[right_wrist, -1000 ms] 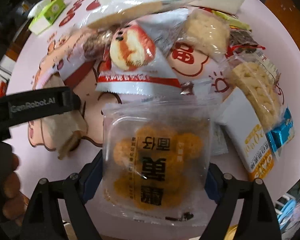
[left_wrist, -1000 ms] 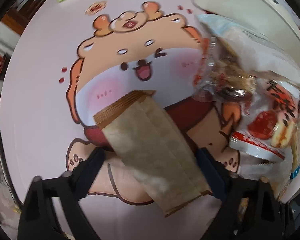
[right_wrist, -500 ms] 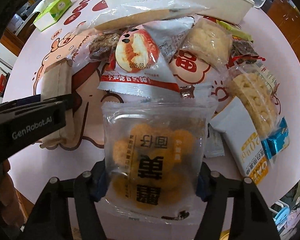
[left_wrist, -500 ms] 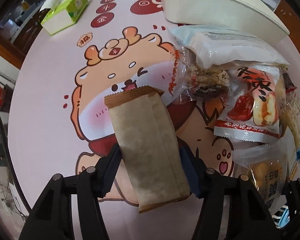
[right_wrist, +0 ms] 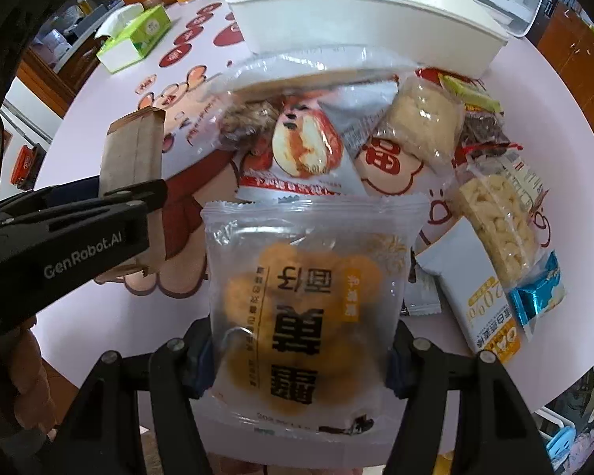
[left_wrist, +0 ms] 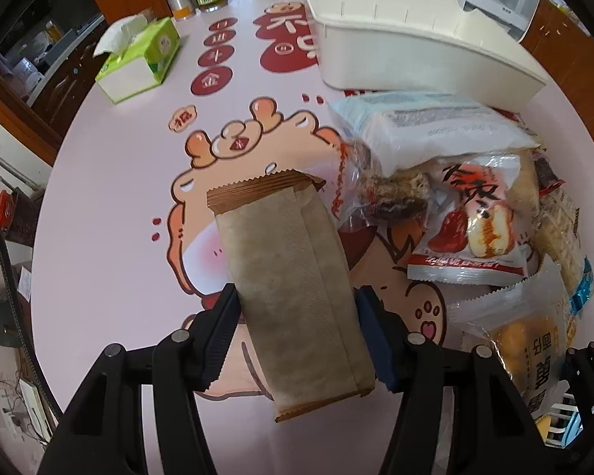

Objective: Organize snacks
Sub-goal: 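Lift both snacks and release them into the white tray with both grippers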

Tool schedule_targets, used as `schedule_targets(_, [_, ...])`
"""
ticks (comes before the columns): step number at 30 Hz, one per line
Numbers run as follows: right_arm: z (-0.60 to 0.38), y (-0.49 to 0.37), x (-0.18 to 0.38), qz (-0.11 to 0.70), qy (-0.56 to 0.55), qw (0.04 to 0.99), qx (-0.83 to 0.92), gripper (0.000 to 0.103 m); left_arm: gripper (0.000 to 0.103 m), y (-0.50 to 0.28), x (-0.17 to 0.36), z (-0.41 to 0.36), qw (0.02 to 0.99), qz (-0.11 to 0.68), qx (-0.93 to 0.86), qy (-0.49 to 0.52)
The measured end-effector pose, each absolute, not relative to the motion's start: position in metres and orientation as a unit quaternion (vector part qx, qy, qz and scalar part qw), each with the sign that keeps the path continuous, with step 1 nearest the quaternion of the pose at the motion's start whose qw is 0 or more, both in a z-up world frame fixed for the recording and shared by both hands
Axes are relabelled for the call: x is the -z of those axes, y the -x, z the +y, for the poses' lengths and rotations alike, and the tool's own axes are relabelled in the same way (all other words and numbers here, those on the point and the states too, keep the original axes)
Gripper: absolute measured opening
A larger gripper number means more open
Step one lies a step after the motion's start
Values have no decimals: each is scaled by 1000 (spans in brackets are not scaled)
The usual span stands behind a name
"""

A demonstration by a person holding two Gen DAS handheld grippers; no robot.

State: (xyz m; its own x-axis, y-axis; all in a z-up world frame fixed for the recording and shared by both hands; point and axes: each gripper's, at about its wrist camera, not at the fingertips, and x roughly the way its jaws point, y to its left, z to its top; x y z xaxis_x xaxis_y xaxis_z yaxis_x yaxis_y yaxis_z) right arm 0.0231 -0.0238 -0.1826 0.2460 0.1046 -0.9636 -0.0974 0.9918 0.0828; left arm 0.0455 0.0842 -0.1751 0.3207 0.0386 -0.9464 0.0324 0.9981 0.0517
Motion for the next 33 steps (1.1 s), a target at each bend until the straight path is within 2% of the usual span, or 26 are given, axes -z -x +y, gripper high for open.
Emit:
schedule_targets(7, [-40, -20, 154, 590, -18, 805, -62, 65, 58, -42, 117, 100, 845, 534, 19, -32])
schedule_targets(14, [-71, -32, 97, 555, -38, 830, -40, 65, 58, -55, 54, 98, 875, 478, 72, 8])
schedule_targets(19, [-93, -59, 44, 506, -23, 862, -17, 65, 58, -72, 7, 90, 900, 419, 116, 31])
schedule_targets(24, [-117, -106, 8, 463, 4, 886, -19, 65, 59, -111, -25, 62, 926, 366, 95, 7])
schedule_targets(28, [-136, -163, -1, 442, 28, 896, -28, 66, 59, -158, -26, 37, 937, 346, 53, -11])
schedule_targets(33, [-153, -225, 18, 441, 41, 896, -40, 68, 59, -221, 2, 6, 930, 366, 4, -27])
